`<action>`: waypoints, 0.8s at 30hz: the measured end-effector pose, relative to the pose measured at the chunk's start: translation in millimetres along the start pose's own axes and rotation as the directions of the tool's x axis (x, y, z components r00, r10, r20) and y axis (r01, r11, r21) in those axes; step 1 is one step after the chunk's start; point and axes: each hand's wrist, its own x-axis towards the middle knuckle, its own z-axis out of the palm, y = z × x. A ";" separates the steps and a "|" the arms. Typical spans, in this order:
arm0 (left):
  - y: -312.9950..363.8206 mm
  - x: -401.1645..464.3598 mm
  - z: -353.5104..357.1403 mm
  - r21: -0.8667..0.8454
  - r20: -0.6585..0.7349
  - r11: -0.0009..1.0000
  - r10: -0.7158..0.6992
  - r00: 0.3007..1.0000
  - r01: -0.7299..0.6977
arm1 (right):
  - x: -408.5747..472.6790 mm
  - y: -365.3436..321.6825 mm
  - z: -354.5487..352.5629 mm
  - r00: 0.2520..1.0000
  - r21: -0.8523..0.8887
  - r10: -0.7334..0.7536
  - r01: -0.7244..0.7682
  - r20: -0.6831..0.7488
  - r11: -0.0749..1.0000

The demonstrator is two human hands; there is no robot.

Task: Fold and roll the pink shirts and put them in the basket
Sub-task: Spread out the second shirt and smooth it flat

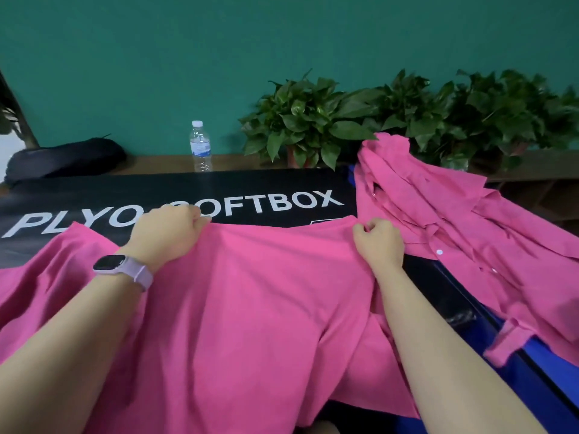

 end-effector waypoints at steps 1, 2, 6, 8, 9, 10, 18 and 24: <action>0.4 1.1 3.4 0.008 0.008 1.000 -0.003 1.000 0.003 | 0.2 0.8 1.2 1.000 -0.006 -0.003 0.003 0.001 1.000; 1.2 -1.5 11.5 0.021 0.006 1.000 -0.001 1.000 0.001 | 0.0 2.0 2.8 1.000 -0.005 -0.009 0.009 -0.001 1.000; 5.2 -18.3 36.7 0.009 -0.076 1.000 0.023 0.997 -0.022 | 5.9 2.7 -0.9 0.998 0.037 -0.063 0.064 -0.018 0.997; 4.1 -16.5 38.2 0.012 -0.047 0.999 0.041 0.998 -0.040 | 25.6 -2.8 -8.5 0.996 0.014 -0.085 0.085 -0.004 0.996; 3.8 -15.1 38.5 0.004 -0.035 0.999 0.043 0.998 -0.043 | 36.4 -7.7 -12.0 0.997 -0.004 -0.081 0.081 0.014 0.997; 3.1 -14.2 38.8 -0.006 -0.030 0.999 0.042 0.999 -0.042 | 44.3 -10.6 -12.4 0.997 -0.025 -0.076 0.077 0.035 0.997; -0.5 -13.0 49.2 -0.003 -0.065 0.988 -0.152 0.986 0.152 | 39.3 8.3 28.7 0.996 -0.288 -0.087 0.078 -0.018 0.955; 4.3 -14.3 48.0 -0.032 -0.068 0.984 -0.175 0.982 0.173 | 40.2 9.5 28.0 0.997 -0.278 -0.055 0.040 -0.045 0.960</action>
